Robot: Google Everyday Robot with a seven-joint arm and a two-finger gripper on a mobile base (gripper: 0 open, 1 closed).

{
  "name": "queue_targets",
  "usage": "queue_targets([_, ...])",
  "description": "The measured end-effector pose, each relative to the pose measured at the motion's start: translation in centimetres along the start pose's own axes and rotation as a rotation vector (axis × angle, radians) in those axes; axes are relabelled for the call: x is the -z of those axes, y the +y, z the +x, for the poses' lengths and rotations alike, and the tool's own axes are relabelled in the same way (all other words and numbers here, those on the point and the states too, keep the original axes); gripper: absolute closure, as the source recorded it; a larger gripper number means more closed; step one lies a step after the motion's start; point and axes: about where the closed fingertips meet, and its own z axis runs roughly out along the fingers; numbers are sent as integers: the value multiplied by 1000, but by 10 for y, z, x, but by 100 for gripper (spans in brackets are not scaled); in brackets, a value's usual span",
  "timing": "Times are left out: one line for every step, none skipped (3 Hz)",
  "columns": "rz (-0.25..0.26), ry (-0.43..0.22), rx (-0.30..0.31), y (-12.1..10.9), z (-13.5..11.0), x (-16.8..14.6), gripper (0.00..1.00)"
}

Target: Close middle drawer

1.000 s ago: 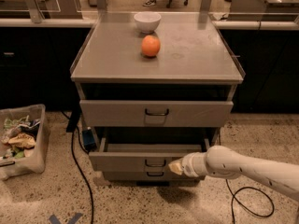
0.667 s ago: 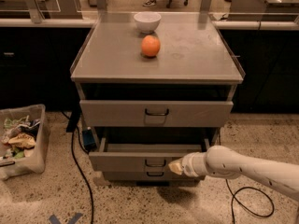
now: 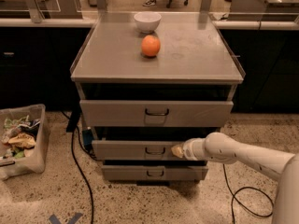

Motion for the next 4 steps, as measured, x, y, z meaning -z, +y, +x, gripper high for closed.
queue_targets([0, 0, 0, 0, 0, 0, 100])
queue_targets([32, 15, -5, -9, 0, -13, 100])
queue_targets([42, 16, -12, -13, 0, -16, 100])
queue_targets([98, -5, -47, -35, -10, -27, 100])
